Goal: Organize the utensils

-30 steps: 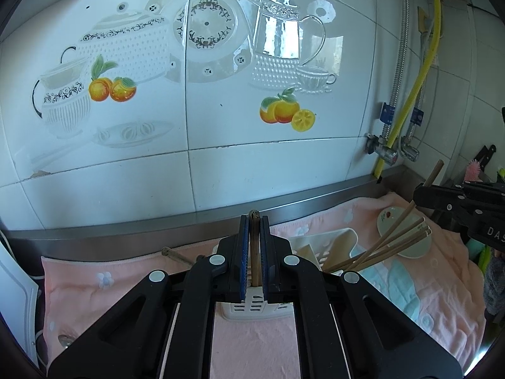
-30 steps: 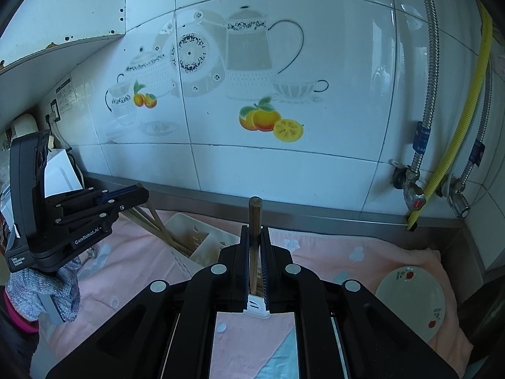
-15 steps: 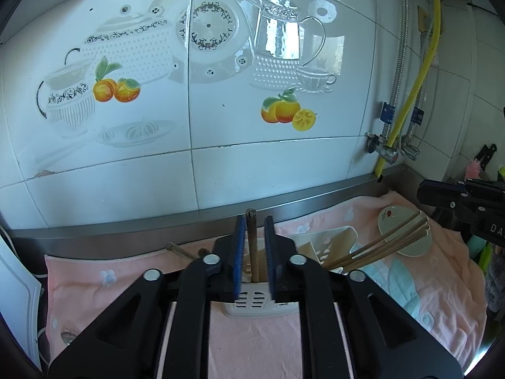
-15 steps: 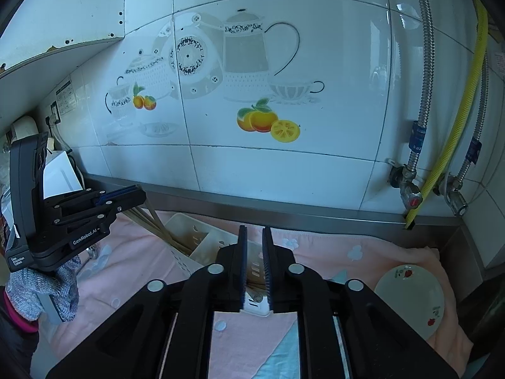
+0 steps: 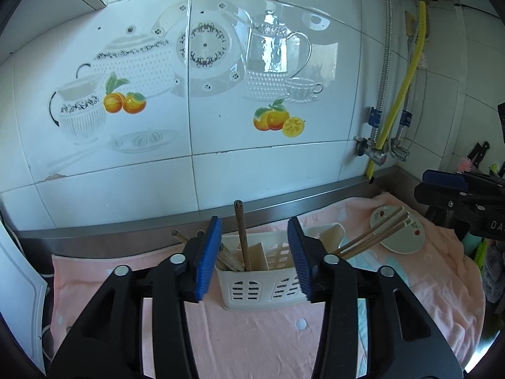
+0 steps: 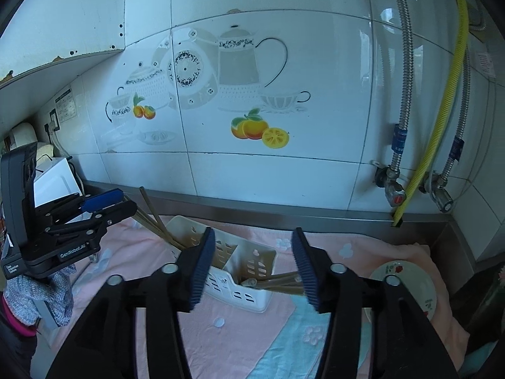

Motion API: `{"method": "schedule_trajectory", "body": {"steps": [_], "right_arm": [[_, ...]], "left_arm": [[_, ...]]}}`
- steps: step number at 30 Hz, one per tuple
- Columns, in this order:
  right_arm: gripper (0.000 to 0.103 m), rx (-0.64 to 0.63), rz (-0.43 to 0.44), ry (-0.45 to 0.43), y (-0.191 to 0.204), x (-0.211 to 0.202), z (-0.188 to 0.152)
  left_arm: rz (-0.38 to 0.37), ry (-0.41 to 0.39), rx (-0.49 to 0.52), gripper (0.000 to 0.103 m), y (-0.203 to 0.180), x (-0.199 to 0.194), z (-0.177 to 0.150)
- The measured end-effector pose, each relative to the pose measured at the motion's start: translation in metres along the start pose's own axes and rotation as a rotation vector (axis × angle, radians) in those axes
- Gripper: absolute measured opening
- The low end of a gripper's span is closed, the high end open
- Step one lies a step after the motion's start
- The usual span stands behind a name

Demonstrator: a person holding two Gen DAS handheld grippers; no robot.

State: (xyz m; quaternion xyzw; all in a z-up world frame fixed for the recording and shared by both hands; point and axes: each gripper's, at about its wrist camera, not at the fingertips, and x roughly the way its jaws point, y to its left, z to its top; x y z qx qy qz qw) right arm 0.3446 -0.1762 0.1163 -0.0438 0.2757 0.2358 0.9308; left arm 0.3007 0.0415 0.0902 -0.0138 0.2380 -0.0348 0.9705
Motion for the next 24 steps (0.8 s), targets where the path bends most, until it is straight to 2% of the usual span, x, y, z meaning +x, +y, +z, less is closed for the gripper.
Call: {"method": "schedule_trajectory", "body": {"steps": [14,19,24], "right_arm": [[0.074,0.007,-0.026,-0.021,0.001,-0.036,-0.023],[0.082,0.008,-0.032,-0.032,0.005,-0.049,-0.038],[0.086,-0.007,-0.05,-0.036,0.012,-0.061,-0.054]], "left_arm": [[0.034,-0.049,0.003,0.085,-0.005,-0.047,-0.017],[0.059,-0.071,0.003,0.096,-0.004,-0.066,-0.028],[0.069,-0.074,0.001,0.098,-0.003,-0.081,-0.042]]}}
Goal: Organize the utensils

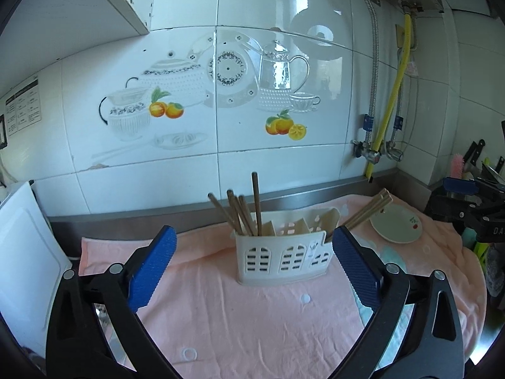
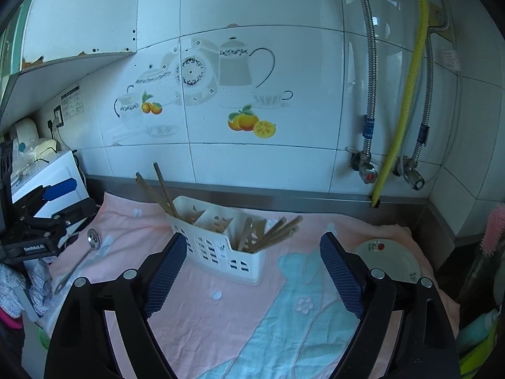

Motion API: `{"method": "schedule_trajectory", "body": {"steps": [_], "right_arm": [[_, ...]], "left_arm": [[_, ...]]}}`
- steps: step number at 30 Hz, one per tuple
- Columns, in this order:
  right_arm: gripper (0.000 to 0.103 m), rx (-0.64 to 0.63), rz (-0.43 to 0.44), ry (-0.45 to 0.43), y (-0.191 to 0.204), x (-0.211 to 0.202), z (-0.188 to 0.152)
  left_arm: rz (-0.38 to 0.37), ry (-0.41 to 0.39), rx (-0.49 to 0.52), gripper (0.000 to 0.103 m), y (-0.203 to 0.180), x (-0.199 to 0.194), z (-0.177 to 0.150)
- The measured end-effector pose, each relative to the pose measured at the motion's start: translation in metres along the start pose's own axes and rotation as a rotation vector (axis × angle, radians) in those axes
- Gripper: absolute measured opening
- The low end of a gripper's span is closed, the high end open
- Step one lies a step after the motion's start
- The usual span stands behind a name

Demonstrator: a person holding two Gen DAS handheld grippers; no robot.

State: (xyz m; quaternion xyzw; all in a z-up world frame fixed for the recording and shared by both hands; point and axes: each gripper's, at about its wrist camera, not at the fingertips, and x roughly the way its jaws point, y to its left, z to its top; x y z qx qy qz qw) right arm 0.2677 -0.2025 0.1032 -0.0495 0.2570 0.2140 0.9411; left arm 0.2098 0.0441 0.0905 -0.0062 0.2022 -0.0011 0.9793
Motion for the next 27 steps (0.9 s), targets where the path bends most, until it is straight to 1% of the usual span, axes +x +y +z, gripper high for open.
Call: {"method": "schedule_trajectory", "body": {"steps": [5,11,14,17,22,27], "right_arm": [[0.09,-0.021,-0.021,-0.005,0.007,-0.011,-0.015],[0.092,-0.032,-0.033,-0.004,0.016,-0.025,-0.034],[0.092,-0.044,-0.058,-0.013,0.021,-0.034,-0.045],[0.093,-0.04,-0.068,-0.014,0.023,-0.04,-0.057],[0.093,-0.04,-0.092,-0.016,0.03,-0.049,-0.078],[0.094,-0.024,-0.12,-0.018,0.036,-0.055,-0.092]], "left_arm": [[0.014,0.009,-0.001,0.098,0.001,-0.014,-0.014],[0.031,0.009,-0.008,0.098,0.001,-0.034,-0.031],[0.044,0.002,0.004,0.098,-0.001,-0.043,-0.04],[0.059,0.0,0.008,0.098,-0.002,-0.052,-0.051],[0.06,0.007,-0.003,0.098,-0.002,-0.064,-0.069],[0.07,0.005,-0.003,0.098,-0.004,-0.074,-0.079]]}}
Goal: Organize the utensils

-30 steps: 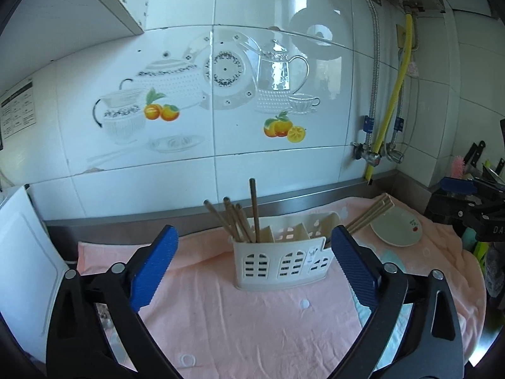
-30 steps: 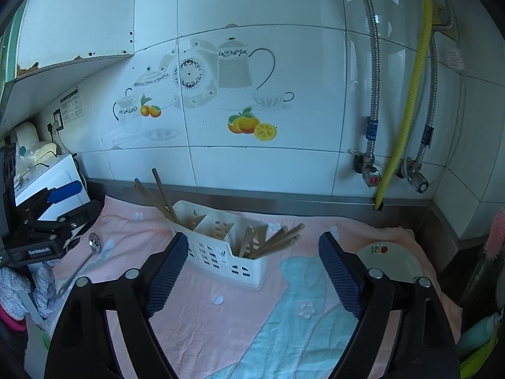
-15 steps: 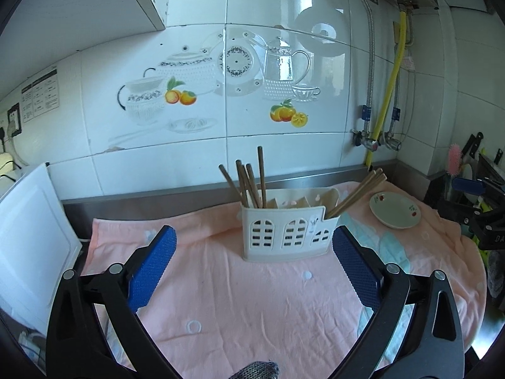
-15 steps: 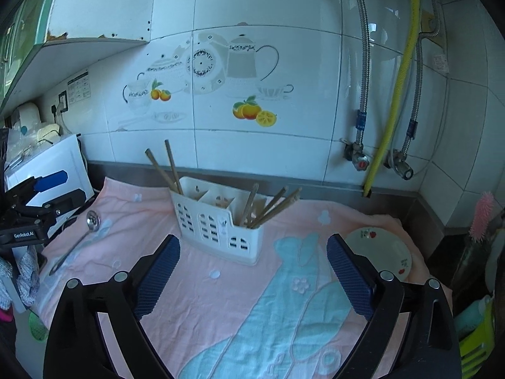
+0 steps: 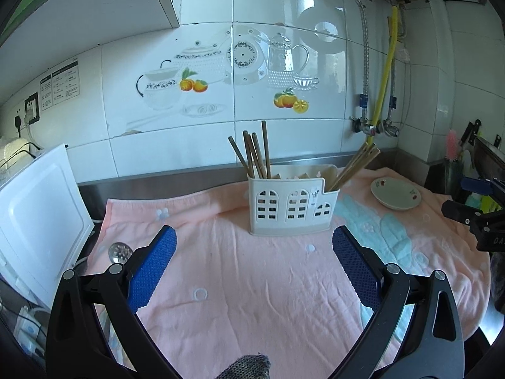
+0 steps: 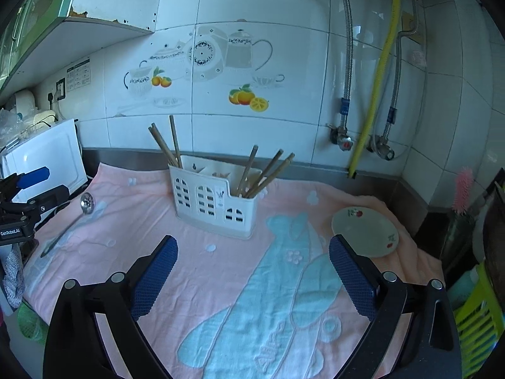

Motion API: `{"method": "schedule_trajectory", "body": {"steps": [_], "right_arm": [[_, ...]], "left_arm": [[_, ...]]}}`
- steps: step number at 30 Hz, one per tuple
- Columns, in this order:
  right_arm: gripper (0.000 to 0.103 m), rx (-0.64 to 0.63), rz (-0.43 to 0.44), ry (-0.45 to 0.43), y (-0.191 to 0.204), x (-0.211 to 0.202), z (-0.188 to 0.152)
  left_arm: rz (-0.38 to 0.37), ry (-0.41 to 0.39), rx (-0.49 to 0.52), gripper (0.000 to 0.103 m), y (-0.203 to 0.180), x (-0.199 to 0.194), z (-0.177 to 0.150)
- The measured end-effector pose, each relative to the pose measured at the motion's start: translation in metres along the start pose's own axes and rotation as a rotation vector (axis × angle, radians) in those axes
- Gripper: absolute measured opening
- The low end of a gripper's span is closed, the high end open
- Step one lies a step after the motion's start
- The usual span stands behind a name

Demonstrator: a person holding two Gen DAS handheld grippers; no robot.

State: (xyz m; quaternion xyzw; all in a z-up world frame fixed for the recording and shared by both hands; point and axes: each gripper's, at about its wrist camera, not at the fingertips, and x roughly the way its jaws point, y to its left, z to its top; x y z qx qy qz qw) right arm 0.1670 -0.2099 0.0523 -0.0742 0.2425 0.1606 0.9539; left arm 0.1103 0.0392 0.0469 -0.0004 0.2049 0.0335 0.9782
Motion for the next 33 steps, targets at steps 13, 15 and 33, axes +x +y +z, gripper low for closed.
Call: {"method": "schedule_trajectory", "body": {"steps": [13,15,33], "right_arm": [[0.094,0.076,-0.029,0.01,0.01,-0.016,-0.035],[0.094,0.097,-0.021,0.013,0.01,-0.018,-0.039],[0.094,0.083,-0.062,-0.023,0.017,-0.043,-0.048]], "left_arm": [[0.047,-0.002,-0.038,0.098,0.003,-0.02,-0.03],[0.045,-0.007,-0.04,0.098,0.004,-0.025,-0.032],[0.03,0.001,-0.023,0.098,-0.007,-0.04,-0.04]]}}
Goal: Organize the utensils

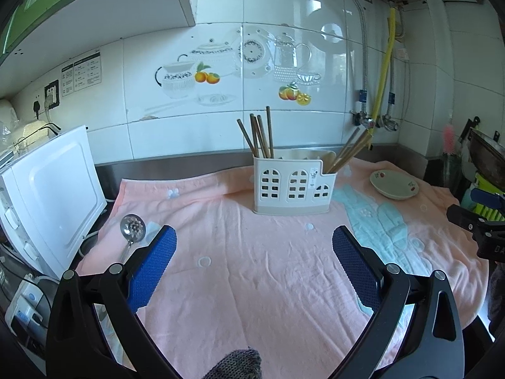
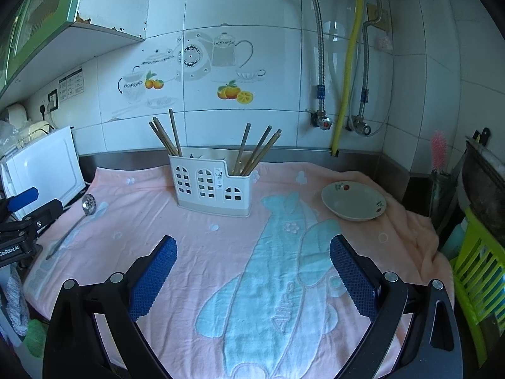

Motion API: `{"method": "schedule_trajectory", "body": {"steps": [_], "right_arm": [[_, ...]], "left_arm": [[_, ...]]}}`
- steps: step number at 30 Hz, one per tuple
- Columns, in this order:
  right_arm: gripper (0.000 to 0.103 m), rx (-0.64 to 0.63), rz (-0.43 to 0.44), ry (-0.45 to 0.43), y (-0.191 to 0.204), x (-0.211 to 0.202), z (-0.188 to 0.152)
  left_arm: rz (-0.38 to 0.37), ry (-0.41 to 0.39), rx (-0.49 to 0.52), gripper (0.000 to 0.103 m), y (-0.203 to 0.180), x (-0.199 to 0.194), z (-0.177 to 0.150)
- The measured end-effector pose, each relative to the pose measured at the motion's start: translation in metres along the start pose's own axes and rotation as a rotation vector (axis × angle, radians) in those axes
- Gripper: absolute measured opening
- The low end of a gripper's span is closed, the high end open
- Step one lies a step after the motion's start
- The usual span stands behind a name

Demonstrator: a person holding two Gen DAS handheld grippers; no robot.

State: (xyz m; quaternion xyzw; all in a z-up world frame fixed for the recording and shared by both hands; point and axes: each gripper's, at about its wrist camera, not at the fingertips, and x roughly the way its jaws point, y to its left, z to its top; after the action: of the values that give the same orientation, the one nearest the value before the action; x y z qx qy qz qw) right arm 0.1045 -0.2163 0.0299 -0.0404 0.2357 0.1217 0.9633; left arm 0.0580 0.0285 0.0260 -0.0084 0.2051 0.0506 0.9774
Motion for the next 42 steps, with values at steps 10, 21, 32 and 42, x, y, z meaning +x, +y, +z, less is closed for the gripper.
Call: {"method": "schedule_trajectory", "body": {"steps": [10,21,32,42], "right_arm": [[0.094,0.008,0.003,0.012,-0.003,0.004,-0.003],[0.094,0.01,0.012,0.019,-0.001,0.009,-0.004],[0.094,0.007,0.015,0.023,0.002,0.01,-0.006],[0.094,0.006,0.018,0.026,0.005,0.011,-0.007]], "left_arm": [[-0.047,0.014,0.019,0.098,-0.01,-0.001,-0.003],[-0.056,0.029,0.019,0.098,-0.012,0.002,-0.006],[-0.054,0.032,0.019,0.098,-0.012,0.003,-0.008],[-0.053,0.035,0.019,0.098,-0.01,0.004,-0.008]]}}
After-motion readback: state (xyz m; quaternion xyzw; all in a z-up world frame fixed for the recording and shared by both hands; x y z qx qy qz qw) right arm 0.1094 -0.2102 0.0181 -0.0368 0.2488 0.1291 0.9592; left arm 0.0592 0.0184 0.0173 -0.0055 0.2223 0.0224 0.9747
